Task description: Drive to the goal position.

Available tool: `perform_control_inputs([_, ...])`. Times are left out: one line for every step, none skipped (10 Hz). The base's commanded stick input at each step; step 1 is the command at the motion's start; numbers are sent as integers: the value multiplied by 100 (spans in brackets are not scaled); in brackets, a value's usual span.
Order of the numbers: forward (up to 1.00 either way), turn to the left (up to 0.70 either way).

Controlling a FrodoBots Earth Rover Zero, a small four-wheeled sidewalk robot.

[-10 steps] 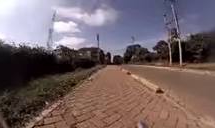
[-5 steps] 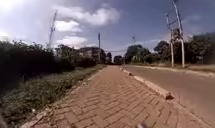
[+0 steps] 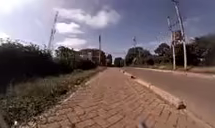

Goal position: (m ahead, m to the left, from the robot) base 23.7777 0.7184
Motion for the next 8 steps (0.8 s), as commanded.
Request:
perform_control_inputs([70,0])
perform_control_inputs([70,0])
perform_control_inputs([70,0])
perform_control_inputs([70,0])
perform_control_inputs([70,0])
perform_control_inputs([70,0])
perform_control_inputs([70,0])
perform_control_inputs([70,0])
